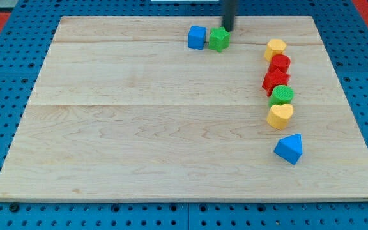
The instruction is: Slightly push the green star along with the blue cube to the left
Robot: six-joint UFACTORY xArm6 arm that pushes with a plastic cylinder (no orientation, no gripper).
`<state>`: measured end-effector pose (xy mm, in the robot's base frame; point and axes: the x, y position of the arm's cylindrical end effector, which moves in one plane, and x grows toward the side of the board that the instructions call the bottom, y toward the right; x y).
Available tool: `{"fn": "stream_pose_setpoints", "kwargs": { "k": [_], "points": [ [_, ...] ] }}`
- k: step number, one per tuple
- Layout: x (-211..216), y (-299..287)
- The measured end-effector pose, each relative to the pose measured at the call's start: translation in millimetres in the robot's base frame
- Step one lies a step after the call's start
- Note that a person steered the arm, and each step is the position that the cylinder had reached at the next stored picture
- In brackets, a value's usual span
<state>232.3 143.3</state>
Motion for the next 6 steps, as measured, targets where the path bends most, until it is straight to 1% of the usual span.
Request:
{"fn": "stream_pose_setpoints", "kwargs": {
  "k": [1, 2, 3, 5, 6],
  "points": [
    [34.4, 56.5],
    [31.7, -32.7],
    [24.8, -58.7],
    [14.5, -130.5],
    [16.9, -77.8]
  ]
}}
